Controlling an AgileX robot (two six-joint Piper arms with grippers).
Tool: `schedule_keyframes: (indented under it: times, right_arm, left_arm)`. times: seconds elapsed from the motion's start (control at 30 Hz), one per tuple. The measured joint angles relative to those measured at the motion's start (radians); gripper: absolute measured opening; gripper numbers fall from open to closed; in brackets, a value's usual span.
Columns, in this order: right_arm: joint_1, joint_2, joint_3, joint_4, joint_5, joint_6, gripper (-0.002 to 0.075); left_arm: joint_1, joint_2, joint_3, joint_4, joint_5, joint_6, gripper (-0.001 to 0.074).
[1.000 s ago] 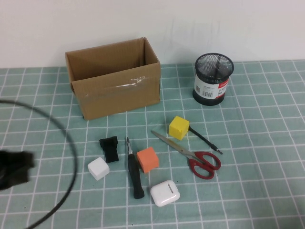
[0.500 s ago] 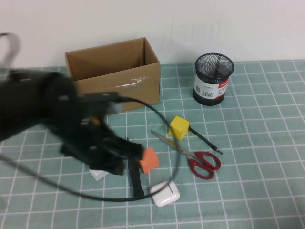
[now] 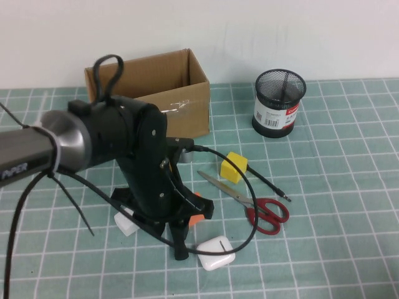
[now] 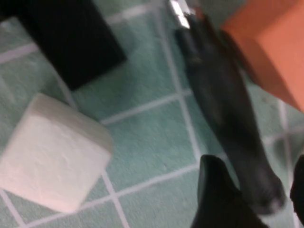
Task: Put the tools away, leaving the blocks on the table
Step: Pick up the black Screwdriver from the table
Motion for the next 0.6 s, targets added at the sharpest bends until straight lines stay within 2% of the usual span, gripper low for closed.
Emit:
schedule_keyframes:
  times: [0.6]
  right_arm:
    - [0.0,0.0,0.0,0.0,0.0,0.0,-0.0007]
  left_arm:
    - [0.0,0.104,-0.051,0.074,-0.072,-0.087,0.0314]
